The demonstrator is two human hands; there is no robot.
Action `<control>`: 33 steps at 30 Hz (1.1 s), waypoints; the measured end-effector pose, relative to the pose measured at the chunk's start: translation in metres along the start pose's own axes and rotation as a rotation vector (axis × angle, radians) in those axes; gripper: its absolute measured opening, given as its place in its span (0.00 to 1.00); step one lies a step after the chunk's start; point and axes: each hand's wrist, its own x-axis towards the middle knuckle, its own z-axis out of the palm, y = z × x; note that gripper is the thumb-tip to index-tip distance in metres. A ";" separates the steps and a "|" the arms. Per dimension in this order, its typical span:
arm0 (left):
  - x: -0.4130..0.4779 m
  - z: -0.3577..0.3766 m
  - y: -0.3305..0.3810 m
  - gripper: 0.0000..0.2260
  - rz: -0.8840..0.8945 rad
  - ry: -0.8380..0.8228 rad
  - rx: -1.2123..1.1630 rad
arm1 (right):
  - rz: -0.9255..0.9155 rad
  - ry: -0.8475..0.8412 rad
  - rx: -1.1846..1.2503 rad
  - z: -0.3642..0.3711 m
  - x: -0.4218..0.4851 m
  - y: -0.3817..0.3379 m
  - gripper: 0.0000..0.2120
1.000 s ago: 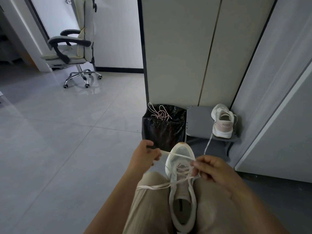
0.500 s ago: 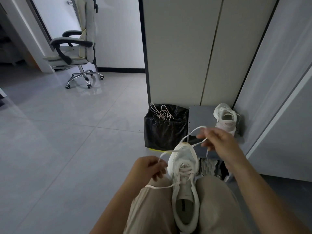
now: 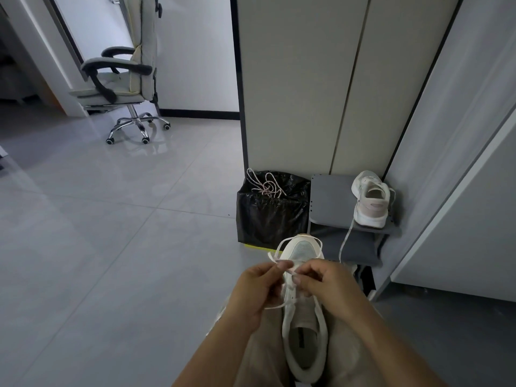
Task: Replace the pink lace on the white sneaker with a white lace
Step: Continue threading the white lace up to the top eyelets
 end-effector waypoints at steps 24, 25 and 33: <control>0.004 -0.007 -0.037 0.05 0.356 0.093 0.694 | -0.395 0.261 -0.899 0.015 -0.046 0.029 0.15; 0.004 -0.005 -0.036 0.04 0.338 0.097 0.666 | -0.425 0.269 -0.864 0.012 -0.047 0.025 0.10; 0.004 0.004 -0.045 0.12 0.267 0.082 0.652 | -0.396 0.284 -0.624 0.004 -0.047 0.038 0.11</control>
